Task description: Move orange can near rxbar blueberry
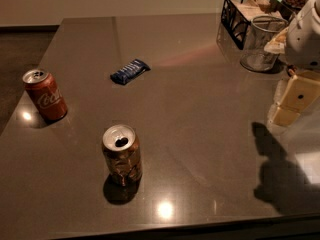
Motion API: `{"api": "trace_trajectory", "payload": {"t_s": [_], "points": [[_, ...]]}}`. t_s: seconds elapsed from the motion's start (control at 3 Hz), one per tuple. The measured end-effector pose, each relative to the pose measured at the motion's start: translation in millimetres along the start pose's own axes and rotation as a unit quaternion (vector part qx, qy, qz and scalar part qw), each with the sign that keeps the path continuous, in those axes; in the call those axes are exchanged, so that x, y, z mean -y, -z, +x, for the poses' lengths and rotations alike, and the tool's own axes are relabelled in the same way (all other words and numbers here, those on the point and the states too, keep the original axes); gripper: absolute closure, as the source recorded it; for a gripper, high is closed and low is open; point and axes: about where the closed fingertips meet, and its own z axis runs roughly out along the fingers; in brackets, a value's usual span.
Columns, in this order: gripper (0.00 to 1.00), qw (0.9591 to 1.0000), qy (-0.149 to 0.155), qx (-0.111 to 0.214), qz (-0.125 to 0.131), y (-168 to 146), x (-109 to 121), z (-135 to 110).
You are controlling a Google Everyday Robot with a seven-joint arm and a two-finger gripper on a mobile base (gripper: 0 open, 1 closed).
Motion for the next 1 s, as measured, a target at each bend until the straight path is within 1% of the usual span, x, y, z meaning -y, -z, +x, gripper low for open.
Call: {"api": "trace_trajectory", "payload": {"t_s": [0.33,0.67,1.0], "points": [[0.0,1.0,0.0,0.0,0.0,0.0,0.0,0.0],[0.0,0.9999,0.003,0.016,-0.006,0.6,2.1,-8.8],[0.0,0.9976,0.025,0.062,-0.017,-1.5,-9.5,-33.2]]}}
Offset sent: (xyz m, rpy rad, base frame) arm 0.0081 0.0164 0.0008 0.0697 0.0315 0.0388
